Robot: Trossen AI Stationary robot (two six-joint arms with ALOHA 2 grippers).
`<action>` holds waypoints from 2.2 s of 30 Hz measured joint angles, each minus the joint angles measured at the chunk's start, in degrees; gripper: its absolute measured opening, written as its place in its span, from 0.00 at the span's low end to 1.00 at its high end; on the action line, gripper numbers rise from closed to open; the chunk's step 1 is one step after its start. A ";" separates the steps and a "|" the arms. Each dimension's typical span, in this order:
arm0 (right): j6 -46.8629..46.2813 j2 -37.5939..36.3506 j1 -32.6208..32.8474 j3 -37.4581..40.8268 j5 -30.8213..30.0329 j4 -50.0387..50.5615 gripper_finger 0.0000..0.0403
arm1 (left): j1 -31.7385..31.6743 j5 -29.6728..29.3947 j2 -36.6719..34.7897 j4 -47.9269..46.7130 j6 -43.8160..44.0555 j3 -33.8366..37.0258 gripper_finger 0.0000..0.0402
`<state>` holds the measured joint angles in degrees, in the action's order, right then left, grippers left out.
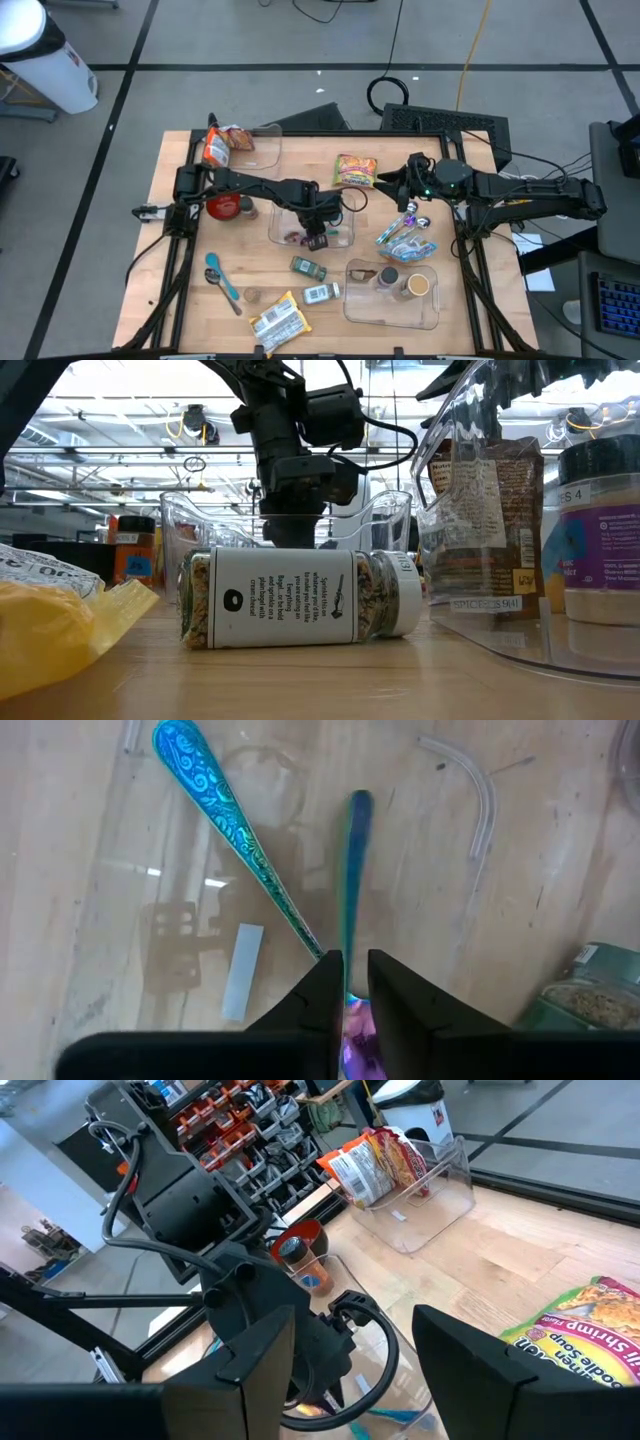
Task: Pick & Place Food Item
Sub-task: Put the left blue spoon into the middle transparent bin, then put the orange seasoning bottle into the bottom transparent bin
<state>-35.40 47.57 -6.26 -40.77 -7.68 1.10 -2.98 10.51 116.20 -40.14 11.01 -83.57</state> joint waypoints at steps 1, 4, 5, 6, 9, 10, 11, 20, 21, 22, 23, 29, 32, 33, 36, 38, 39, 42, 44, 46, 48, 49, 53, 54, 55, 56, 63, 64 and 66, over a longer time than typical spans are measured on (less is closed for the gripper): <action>0.00 0.00 0.00 0.00 0.00 0.00 0.49 | 0.00 -0.01 0.00 0.00 -0.01 0.00 0.15; 0.00 0.01 0.00 0.00 0.00 0.00 0.49 | -0.07 -0.01 0.00 -0.02 -0.38 0.00 0.19; 0.00 0.02 0.00 0.00 0.00 0.00 0.49 | -0.17 0.03 0.00 -0.02 -0.36 0.00 0.20; 0.00 0.02 0.00 0.00 0.00 0.00 0.49 | -0.37 0.18 -0.17 -0.24 -0.36 0.00 0.21; 0.01 0.01 -0.01 0.00 0.07 0.02 0.49 | -1.24 1.85 -1.55 -0.67 0.10 0.00 0.22; 0.02 0.02 0.00 0.00 0.11 0.02 0.49 | -1.52 2.74 -2.43 -0.83 0.31 0.00 0.22; 0.02 0.02 0.00 0.00 0.13 0.04 0.49 | -1.83 3.63 -3.34 -0.93 0.70 0.00 0.22; 0.04 0.02 -0.02 -0.04 0.17 0.06 0.49 | -3.87 5.43 -19.00 -3.12 1.32 -0.09 0.22; 0.04 0.02 -0.02 -0.04 0.17 -0.02 0.49 | -3.87 5.07 -21.20 -3.24 0.44 -0.09 0.22; 0.04 0.02 -0.02 -0.04 0.09 0.02 0.49 | -3.85 4.84 -23.23 -3.33 -0.39 -0.09 0.22; 0.04 0.02 -0.02 -0.04 -0.02 -0.02 0.49 | -3.80 4.72 -25.58 -3.41 -1.35 -0.09 0.22; -1.38 0.02 -0.02 -0.04 -0.04 -0.31 0.49 | -3.80 4.54 -38.12 -5.75 -3.65 -0.11 0.22; -1.90 0.02 -0.02 -0.04 -0.04 -0.44 0.49 | -3.80 4.43 -43.38 -9.32 -3.74 -0.11 0.22; -1.98 0.02 -0.02 -0.04 -0.04 -0.52 0.49 | -3.80 4.43 -44.99 -10.49 -3.79 -0.11 0.22; -3.79 0.11 -0.02 -0.04 -0.04 -1.02 0.49 | -3.80 4.42 -49.02 -16.18 -3.82 -0.11 0.22; -4.88 0.44 -0.02 -0.04 -0.07 -2.35 0.49 | -3.80 3.14 -50.70 -20.27 -3.81 -0.13 0.22; -5.18 0.81 -0.02 -0.04 -0.06 -3.46 0.49 | -3.80 1.45 -51.56 -23.27 -3.81 -0.13 0.22; -6.07 2.13 0.00 -0.04 -0.05 -6.91 0.49 | -3.79 -6.24 -52.87 -33.10 -4.63 -0.11 0.22; -6.16 3.42 0.02 -0.04 -0.10 -9.68 0.49 | -3.80 -12.33 -53.34 -39.25 -4.84 -0.11 0.22; -6.21 5.09 0.02 -0.04 -0.20 -13.15 0.49 | -3.87 -15.96 -53.40 -41.66 -5.13 -0.11 0.22; -6.68 7.10 0.02 -0.04 -0.21 -17.02 0.49 | -4.16 -15.77 -53.37 -41.79 -6.15 -0.11 0.22; -6.93 8.27 0.02 -0.04 -0.17 -19.22 0.49 | -4.47 -14.52 -53.33 -41.56 -6.49 -0.11 0.22; -7.45 13.06 0.76 -0.04 -0.46 -26.27 0.49 | -6.07 -10.29 -53.05 -41.18 -9.88 -0.11 0.22; -7.45 14.34 1.12 -0.04 -1.20 -27.93 0.49 | -6.67 -10.09 -52.81 -41.08 -10.91 0.01 0.22; -7.45 15.41 1.55 -0.04 -1.73 -29.07 0.49 | -7.33 -10.00 -52.75 -40.82 -11.92 0.57 0.22; -7.45 16.43 2.02 -0.04 -2.34 -29.99 0.49 | -8.25 -9.47 -52.70 -40.75 -12.65 1.43 0.22; -7.39 20.50 3.02 -0.04 -2.82 -35.61 0.49 | -14.41 -0.77 -53.26 -36.86 -15.54 14.84 0.22; -7.10 20.50 3.02 -0.04 -2.82 -35.32 0.49 | -14.85 -0.19 -53.27 -35.75 -15.65 16.87 0.22; -6.61 20.48 2.99 -0.04 -2.82 -35.43 0.49 | -15.63 0.00 -53.23 -33.38 -15.71 20.87 0.22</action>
<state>-42.01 68.05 -3.27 -40.82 -10.50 -34.33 -18.61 10.51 62.97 -73.52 -4.70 -62.70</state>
